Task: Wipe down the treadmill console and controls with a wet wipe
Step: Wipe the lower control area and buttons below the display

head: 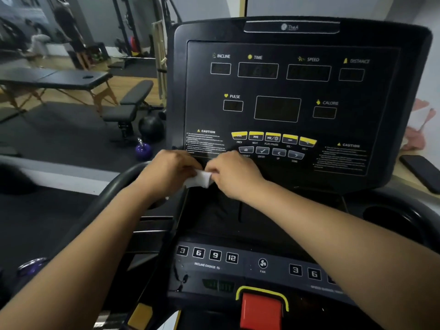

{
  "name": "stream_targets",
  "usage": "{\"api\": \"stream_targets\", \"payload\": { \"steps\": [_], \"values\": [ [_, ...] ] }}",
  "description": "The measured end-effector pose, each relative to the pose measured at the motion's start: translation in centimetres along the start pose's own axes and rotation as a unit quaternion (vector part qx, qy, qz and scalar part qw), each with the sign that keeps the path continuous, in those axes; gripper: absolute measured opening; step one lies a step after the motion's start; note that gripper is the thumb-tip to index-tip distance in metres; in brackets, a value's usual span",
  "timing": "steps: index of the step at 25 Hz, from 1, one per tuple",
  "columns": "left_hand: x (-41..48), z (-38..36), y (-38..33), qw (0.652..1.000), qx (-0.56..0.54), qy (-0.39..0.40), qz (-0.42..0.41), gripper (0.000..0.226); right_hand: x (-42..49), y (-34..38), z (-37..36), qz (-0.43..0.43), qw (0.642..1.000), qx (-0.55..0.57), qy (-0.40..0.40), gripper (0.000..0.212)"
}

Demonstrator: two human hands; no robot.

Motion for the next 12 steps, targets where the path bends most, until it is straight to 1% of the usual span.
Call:
{"api": "stream_targets", "payload": {
  "steps": [2, 3, 4, 5, 7, 8, 9, 12],
  "values": [
    [-0.3, 2.2, 1.4, 0.990, -0.104, -0.023, 0.096, 0.014, 1.2, 0.6, 1.8, -0.032, 0.986, 0.152, -0.052, 0.020],
    [-0.6, 3.2, 2.0, 0.975, -0.169, -0.041, 0.140, 0.015, 1.7, 1.0, 2.7, -0.039, 0.972, 0.219, -0.075, 0.019],
    [-1.0, 4.1, 2.4, 0.955, -0.236, -0.063, 0.170, 0.016, 2.1, 1.4, 3.2, -0.055, 0.950, 0.296, -0.085, 0.017],
    [-1.4, 4.9, 2.4, 0.929, -0.304, -0.086, 0.194, 0.016, 2.3, 1.9, 3.5, -0.085, 0.914, 0.390, -0.078, 0.015],
    [-1.9, 5.8, 1.9, 0.857, -0.446, -0.109, 0.232, 0.013, 2.4, 2.9, 3.5, -0.147, 0.808, 0.570, -0.018, 0.013],
    [-2.2, 5.9, 1.5, 0.820, -0.509, -0.106, 0.239, 0.010, 2.3, 3.6, 3.4, -0.164, 0.772, 0.613, 0.017, 0.015],
    [-2.5, 5.8, 1.2, 0.790, -0.558, -0.098, 0.235, 0.009, 2.3, 4.0, 3.3, -0.171, 0.768, 0.616, 0.038, 0.016],
    [-3.4, 5.3, 1.0, 0.731, -0.641, -0.064, 0.225, 0.012, 2.4, 4.6, 3.2, -0.166, 0.809, 0.563, 0.044, 0.016]
  ]
}}
Point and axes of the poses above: each hand's wrist, its own x-axis towards the middle knuckle, its own z-axis out of the back of the hand, y = z × x, the point moved 3 cm from there along x, towards the middle knuckle, and after that the axes turned 3 degrees about -y, right-handed, at the moved point
